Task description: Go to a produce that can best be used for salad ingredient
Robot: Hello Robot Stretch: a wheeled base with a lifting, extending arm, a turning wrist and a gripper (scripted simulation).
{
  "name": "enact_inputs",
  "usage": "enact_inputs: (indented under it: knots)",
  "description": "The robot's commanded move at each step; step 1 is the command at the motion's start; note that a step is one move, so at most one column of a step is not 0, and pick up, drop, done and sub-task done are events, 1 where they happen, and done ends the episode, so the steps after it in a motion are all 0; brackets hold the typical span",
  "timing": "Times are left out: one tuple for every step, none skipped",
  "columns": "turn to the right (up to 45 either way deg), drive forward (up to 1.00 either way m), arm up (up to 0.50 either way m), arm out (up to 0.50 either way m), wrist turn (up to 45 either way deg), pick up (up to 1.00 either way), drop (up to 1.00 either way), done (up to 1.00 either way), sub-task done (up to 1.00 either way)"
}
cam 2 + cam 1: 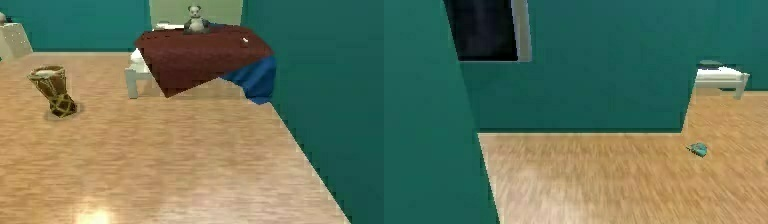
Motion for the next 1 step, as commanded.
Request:
enact_inputs:
  knots:
    - [45.0,0.0,0.0,0.0,0.0,0.0,0.0,0.0,0.0]
